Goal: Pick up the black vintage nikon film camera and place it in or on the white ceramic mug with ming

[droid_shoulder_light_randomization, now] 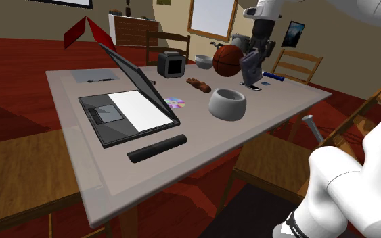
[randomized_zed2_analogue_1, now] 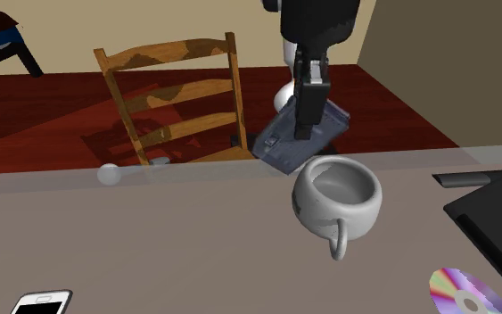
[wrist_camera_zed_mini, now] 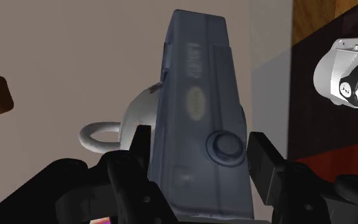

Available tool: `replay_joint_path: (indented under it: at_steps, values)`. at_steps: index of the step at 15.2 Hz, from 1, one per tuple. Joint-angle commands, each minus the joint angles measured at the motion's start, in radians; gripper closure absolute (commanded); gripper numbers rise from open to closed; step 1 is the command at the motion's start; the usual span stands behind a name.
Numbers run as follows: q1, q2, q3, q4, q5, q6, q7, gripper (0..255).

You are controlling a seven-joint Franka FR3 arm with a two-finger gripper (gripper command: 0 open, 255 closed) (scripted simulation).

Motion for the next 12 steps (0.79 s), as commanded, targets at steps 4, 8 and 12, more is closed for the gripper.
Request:
replay_joint_path:
  at_steps: [4, 8, 12]
  values:
    - [0.039, 0.027, 0.066, 0.004, 0.038, 0.007, 0.111, 255]
    - [0.062, 0.052, 0.092, 0.004, 0.065, 0.021, 0.165, 255]
    - [0.062, 0.014, 0.111, -0.08, 0.038, 0.08, 0.186, 255]
